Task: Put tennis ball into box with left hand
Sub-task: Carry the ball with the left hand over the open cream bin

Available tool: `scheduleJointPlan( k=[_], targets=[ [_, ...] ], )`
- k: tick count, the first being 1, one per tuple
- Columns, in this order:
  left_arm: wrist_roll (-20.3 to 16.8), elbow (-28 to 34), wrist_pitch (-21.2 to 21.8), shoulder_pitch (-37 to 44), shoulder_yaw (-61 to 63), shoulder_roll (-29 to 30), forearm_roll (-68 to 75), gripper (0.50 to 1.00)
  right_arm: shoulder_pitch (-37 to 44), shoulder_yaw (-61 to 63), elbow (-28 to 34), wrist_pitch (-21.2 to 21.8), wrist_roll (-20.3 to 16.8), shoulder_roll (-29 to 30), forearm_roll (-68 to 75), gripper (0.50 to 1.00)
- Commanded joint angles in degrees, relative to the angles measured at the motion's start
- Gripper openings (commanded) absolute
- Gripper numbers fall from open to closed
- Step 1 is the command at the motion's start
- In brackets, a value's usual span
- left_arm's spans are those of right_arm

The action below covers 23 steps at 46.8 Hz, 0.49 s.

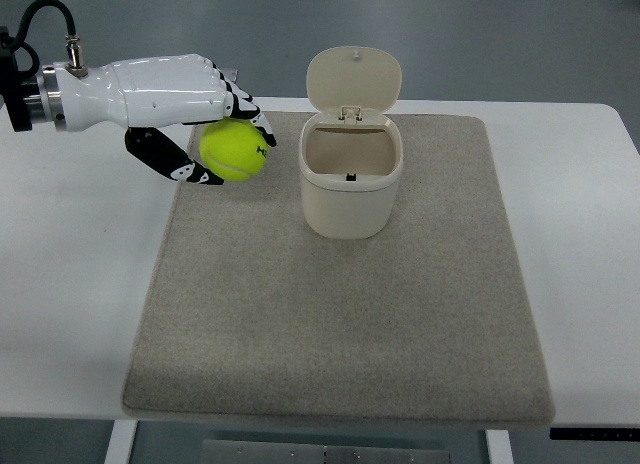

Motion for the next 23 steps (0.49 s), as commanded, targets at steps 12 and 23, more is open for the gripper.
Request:
scheduleJointPlan(
  k=[12, 23],
  targets=[
    [0.80, 0.94, -3.12, -4.79, 0.57, -6.65, -0.07, 0.500, 0.00, 0.00, 0.00, 0.00, 0.01, 0.00, -0.04, 0.901],
    [0.89, 5.78, -5.32, -10.33, 4.44, -13.33, 0.72, 0.500, 0.00, 0.00, 0.00, 0.00, 0.01, 0.00, -0.04, 0.903]
  ],
)
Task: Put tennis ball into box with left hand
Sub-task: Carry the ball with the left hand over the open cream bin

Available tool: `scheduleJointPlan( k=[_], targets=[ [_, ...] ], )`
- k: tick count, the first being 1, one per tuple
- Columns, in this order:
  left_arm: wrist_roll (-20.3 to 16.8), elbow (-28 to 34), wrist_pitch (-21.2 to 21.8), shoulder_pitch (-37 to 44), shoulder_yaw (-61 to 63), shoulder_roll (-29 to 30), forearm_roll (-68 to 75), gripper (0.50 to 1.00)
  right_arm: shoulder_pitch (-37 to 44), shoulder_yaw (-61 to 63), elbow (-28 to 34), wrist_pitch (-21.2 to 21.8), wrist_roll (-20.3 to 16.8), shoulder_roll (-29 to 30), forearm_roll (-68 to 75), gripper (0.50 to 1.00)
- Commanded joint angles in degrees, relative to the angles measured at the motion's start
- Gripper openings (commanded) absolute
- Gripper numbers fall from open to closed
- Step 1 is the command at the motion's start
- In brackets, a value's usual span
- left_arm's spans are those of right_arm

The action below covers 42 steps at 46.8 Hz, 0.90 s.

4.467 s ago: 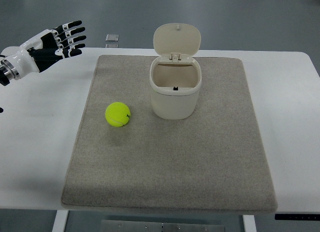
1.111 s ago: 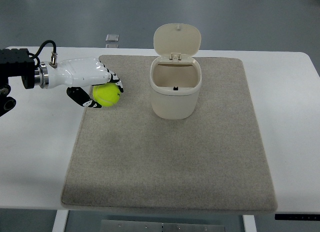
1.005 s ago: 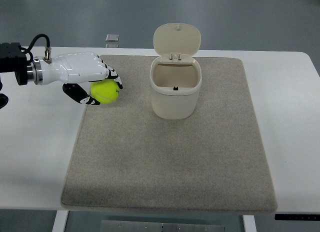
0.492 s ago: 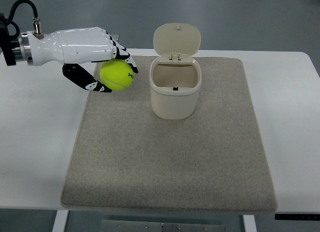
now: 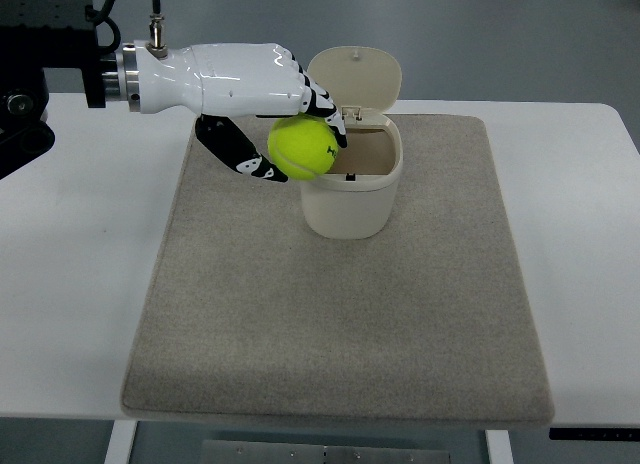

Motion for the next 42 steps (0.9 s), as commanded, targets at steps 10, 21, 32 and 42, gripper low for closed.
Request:
scheduleJointPlan(
  k=[10, 21, 32, 42],
  targets=[
    [1.04, 5.62, -0.32, -2.92, 3.16, -7.51, 1.86, 0.500, 0.01, 0.00, 0.00, 0.00, 0.00, 0.00, 0.08, 0.903],
    [2.00, 10.71, -0.23, -2.92, 3.16, -10.76, 8.01, 0.500, 0.01, 0.00, 0.00, 0.00, 0.00, 0.00, -0.01, 0.903],
    [4.64, 15.11, -0.23, -2.31, 3.43, -15.15, 12.84, 0.500, 0.01, 0.00, 0.00, 0.00, 0.00, 0.00, 0.00, 0.903],
    [5.34, 17.22, 0.12, -2.13, 3.43, -16.92, 13.99, 0.500, 0.01, 0.00, 0.00, 0.00, 0.00, 0.00, -0.01, 0.903]
  ],
)
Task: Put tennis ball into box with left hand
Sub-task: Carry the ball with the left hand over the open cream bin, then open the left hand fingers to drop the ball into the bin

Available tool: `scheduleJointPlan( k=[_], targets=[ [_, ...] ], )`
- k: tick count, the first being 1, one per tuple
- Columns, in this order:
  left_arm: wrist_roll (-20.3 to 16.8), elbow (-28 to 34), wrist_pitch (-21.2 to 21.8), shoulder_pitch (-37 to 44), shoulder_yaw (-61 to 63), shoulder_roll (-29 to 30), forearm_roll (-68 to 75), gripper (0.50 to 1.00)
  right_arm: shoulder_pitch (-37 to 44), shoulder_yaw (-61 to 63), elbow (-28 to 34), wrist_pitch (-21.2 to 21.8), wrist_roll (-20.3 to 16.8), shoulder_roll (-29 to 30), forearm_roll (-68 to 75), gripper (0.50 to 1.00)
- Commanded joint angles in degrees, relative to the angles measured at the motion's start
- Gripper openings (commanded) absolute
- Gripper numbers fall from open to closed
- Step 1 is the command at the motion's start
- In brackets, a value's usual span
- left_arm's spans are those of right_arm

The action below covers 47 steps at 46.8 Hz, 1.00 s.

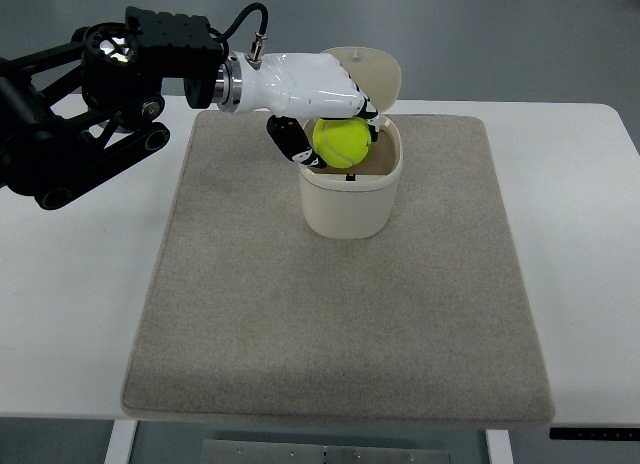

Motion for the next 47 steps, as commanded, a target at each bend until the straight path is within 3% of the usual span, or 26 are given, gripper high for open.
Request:
scheduleJointPlan(
  k=[1, 5, 7, 11, 18, 24, 38, 43, 47],
  targets=[
    [0.02, 0.72, 0.36, 0.01, 0.00, -0.16, -0.06, 0.500, 0.00, 0.00, 0.00, 0.00, 0.00, 0.00, 0.06, 0.903],
    [0.02, 0.89, 0.80, 0.10, -0.09, -0.16, -0.32, 0.508, 0.00, 0.00, 0.00, 0.00, 0.00, 0.00, -0.03, 0.903],
    [0.02, 1.07, 0.89, 0.10, -0.09, -0.16, -0.67, 0.606, 0.00, 0.00, 0.00, -0.09, 0.00, 0.00, -0.03, 0.901],
    [0.02, 1.16, 0.89, 0.28, 0.00, -0.07, -0.76, 0.688, 0.00, 0.00, 0.00, 0.00, 0.00, 0.00, -0.03, 0.903],
    [0.02, 1.07, 0.89, 0.45, -0.09, -0.07, -1.29, 0.771, 0.00, 0.00, 0.00, 0.00, 0.00, 0.00, -0.03, 0.903],
    [0.02, 0.90, 0.80, 0.45, 0.00, -0.07, -1.47, 0.812, 0.00, 0.00, 0.00, 0.00, 0.00, 0.00, 0.06, 0.903],
    [0.02, 0.98, 0.80, 0.45, -0.09, 0.02, -2.43, 0.848, 0.00, 0.00, 0.00, 0.00, 0.00, 0.00, -0.03, 0.903],
    [0.02, 0.81, 0.89, 0.45, -0.09, 0.19, -2.96, 0.962, 0.00, 0.00, 0.00, 0.00, 0.00, 0.00, -0.03, 0.903],
    [0.02, 0.11, 0.89, 0.45, -0.09, 0.80, -4.01, 0.990, 0.00, 0.00, 0.00, 0.00, 0.00, 0.00, -0.03, 0.903]
  ],
)
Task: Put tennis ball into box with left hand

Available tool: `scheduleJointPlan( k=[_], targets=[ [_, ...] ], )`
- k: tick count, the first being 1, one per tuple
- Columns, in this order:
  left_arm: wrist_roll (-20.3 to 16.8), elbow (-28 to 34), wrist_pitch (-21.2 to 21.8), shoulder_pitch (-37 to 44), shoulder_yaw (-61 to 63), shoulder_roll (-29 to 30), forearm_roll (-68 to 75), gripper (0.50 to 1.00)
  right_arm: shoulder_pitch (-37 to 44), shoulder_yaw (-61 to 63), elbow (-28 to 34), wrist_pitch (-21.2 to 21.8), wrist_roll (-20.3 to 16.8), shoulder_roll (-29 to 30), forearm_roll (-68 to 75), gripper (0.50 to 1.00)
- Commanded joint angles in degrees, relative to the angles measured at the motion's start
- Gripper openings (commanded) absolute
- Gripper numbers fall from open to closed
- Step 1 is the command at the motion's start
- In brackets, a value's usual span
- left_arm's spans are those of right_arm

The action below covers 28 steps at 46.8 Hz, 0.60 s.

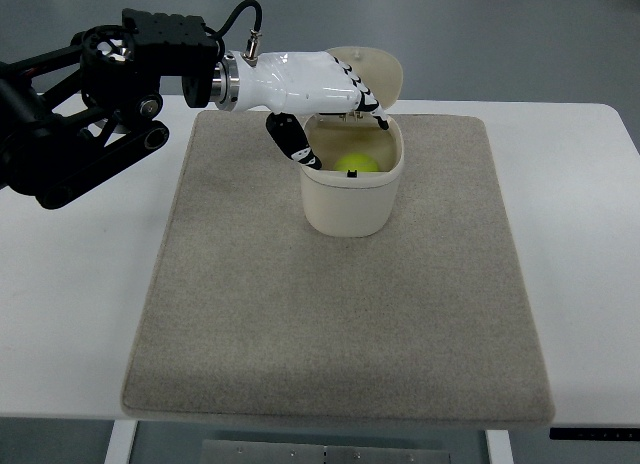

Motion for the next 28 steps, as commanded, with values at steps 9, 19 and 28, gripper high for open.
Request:
scheduleJointPlan(
  k=[9, 19, 28],
  targets=[
    [-0.09, -4.33, 0.07, 0.01, 0.52, 5.50, -7.61, 0.992, 0.00, 0.00, 0.00, 0.00, 0.00, 0.00, -0.02, 0.903],
    [-0.09, -5.48, -0.29, 1.32, 1.93, 13.50, -27.03, 0.992, 0.00, 0.00, 0.00, 0.00, 0.00, 0.00, -0.02, 0.903],
    [-0.09, -4.08, -0.11, 6.59, 2.02, 18.07, -42.41, 0.992, 0.00, 0.00, 0.00, 0.00, 0.00, 0.00, 0.07, 0.901]
  ],
)
